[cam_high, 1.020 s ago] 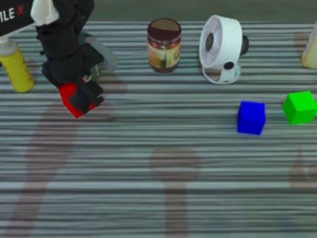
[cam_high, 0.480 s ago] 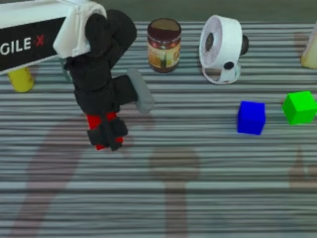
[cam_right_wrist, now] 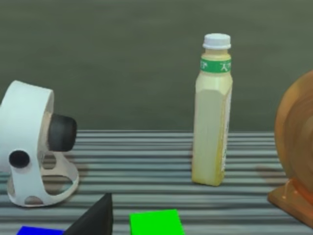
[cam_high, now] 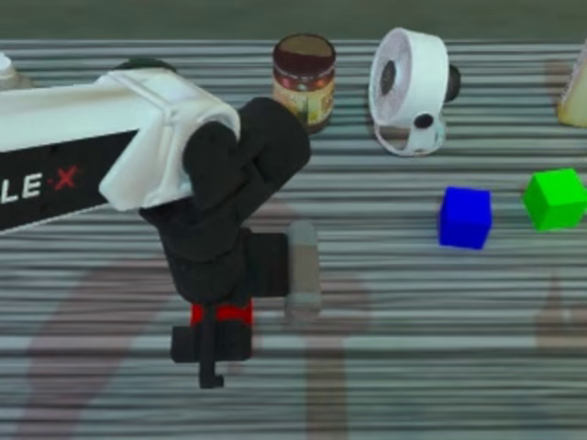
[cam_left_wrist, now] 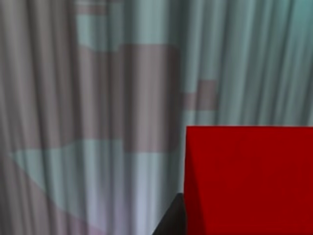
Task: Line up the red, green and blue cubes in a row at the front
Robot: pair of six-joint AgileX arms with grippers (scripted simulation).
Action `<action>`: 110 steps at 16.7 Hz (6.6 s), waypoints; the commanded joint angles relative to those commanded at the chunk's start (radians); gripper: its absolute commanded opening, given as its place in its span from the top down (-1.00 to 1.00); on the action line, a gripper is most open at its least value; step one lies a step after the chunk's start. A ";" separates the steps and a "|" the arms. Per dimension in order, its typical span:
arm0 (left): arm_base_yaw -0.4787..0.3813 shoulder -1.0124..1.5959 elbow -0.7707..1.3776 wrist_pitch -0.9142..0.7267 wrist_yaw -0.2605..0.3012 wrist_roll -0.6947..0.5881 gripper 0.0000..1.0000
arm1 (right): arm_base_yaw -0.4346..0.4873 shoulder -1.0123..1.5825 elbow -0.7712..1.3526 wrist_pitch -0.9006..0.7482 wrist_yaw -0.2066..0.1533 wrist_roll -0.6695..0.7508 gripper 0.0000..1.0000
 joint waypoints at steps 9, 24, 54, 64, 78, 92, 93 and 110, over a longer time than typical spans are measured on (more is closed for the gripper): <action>0.002 0.083 -0.114 0.201 0.001 -0.003 1.00 | 0.000 0.000 0.000 0.000 0.000 0.000 -1.00; -0.003 0.115 -0.158 0.274 0.000 -0.001 -0.21 | 0.000 0.000 0.000 0.000 0.000 0.000 -1.00; 0.018 -0.001 -0.004 0.007 -0.001 -0.005 -1.00 | 0.001 0.010 0.010 -0.007 0.000 0.000 -1.00; 0.279 -0.539 -0.417 0.303 -0.022 -0.231 -1.00 | 0.022 0.675 0.626 -0.400 0.000 -0.026 -1.00; 0.699 -1.590 -1.165 0.928 -0.018 -0.757 -1.00 | 0.061 2.088 1.759 -1.156 0.010 -0.083 -1.00; 0.743 -1.734 -1.219 1.042 -0.011 -0.845 -1.00 | 0.065 2.283 1.879 -1.170 0.004 -0.091 -1.00; 0.743 -1.734 -1.219 1.042 -0.011 -0.845 -1.00 | 0.065 2.294 1.853 -1.128 0.004 -0.090 -1.00; 0.743 -1.734 -1.219 1.042 -0.011 -0.845 -1.00 | 0.068 2.341 1.746 -0.976 0.005 -0.087 0.21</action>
